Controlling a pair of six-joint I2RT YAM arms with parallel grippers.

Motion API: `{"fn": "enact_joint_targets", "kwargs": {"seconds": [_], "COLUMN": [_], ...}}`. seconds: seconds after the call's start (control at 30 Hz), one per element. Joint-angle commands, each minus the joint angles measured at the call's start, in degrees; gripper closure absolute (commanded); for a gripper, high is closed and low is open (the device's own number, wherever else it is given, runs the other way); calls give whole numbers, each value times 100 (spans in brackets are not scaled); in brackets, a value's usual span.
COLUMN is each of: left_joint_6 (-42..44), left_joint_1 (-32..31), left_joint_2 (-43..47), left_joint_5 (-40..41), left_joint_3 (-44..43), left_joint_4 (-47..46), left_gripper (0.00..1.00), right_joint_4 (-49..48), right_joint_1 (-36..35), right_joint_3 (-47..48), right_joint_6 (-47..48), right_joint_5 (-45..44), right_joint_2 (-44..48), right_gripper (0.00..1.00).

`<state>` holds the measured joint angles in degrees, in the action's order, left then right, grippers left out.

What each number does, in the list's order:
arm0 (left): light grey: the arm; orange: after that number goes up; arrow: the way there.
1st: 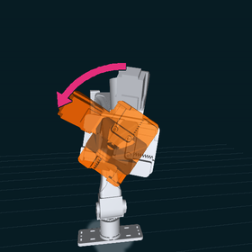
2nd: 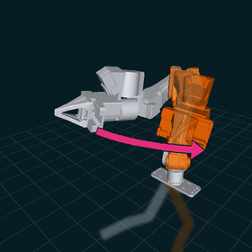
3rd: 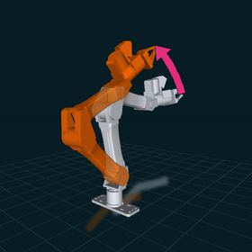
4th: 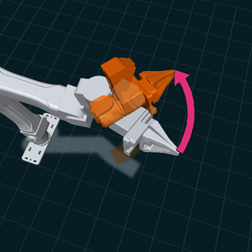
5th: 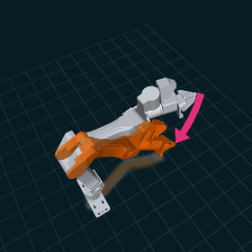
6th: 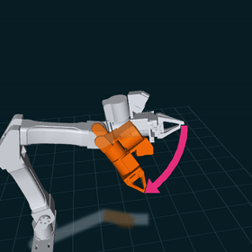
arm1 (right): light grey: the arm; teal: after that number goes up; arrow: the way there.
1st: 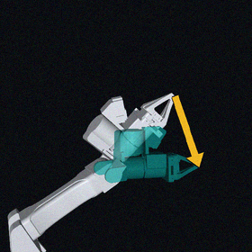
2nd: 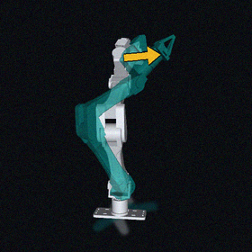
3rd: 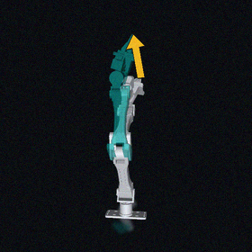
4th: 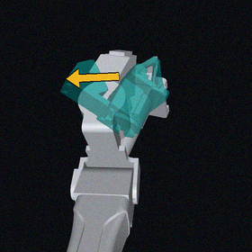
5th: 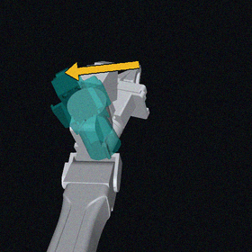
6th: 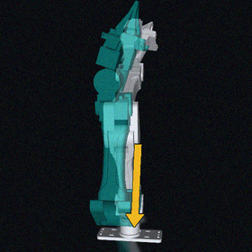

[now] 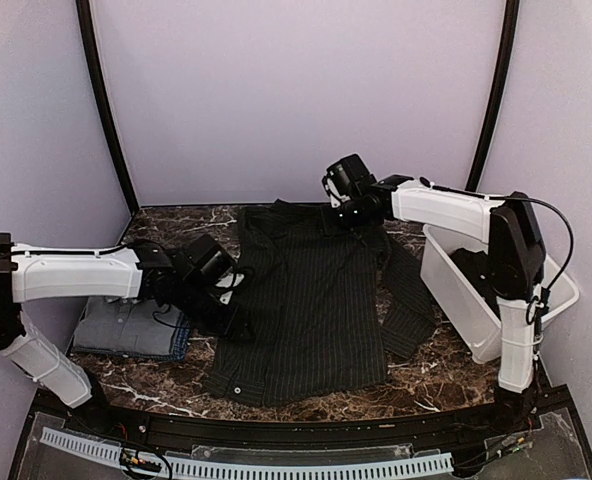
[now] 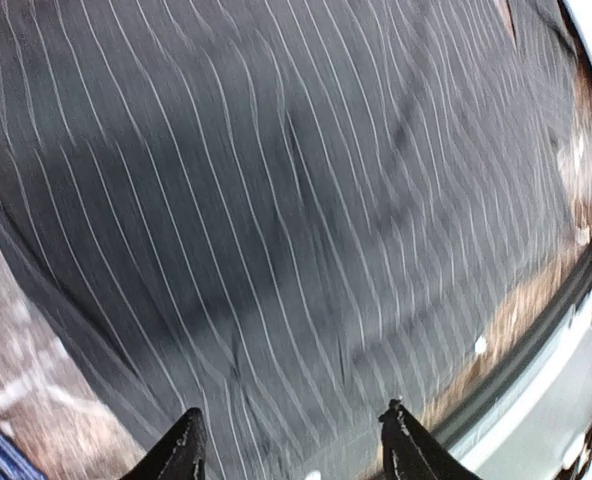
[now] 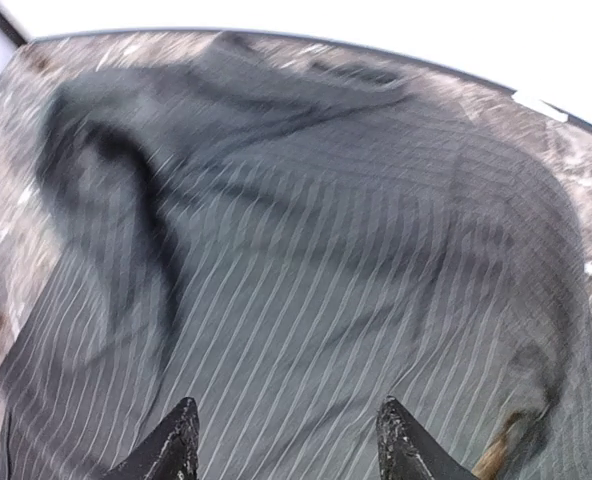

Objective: Fold and stack the long sleeve shirts
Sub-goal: Flatten out the crumpled shirt at the center of the board.

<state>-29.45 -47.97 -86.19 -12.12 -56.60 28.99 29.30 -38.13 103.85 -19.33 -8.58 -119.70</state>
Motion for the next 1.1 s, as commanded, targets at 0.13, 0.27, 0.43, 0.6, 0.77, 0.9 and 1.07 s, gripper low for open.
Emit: {"fn": "enact_joint_targets", "kwargs": {"seconds": [0.13,0.27,0.43,0.6,0.77,0.9,1.07], "left_joint_6": [18,-89,-225,-236,-270,-321,-467], "left_joint_1": [-621,-1089,-1453,-1774,-2000,-2197,-2283], "left_joint_2": [818,470,62,-211,-613,-990,-1162], "left_joint_5": [-397,-280,119,314,669,997,1458], "left_joint_3": [538,396,215,164,56,-106,-200], "left_joint_4": [536,534,593,522,538,676,937], "left_gripper": [36,34,34,34,35,36,46], "right_joint_4": [-441,-620,-763,-731,-757,-834,-706], "right_joint_1": [-723,-1102,-1692,-2329,-2650,-2941,-3418], "right_joint_3": [-1514,-2176,-2896,-3526,-4169,-4522,-4763], "right_joint_6": [-152,-413,-804,-1216,-1736,-2067,-2413], "right_joint_5": [23,-63,-186,-474,-592,-557,-641], "right_joint_2": [986,1412,1891,2196,2462,2539,2475], "right_gripper": [42,42,42,42,42,43,43]}}
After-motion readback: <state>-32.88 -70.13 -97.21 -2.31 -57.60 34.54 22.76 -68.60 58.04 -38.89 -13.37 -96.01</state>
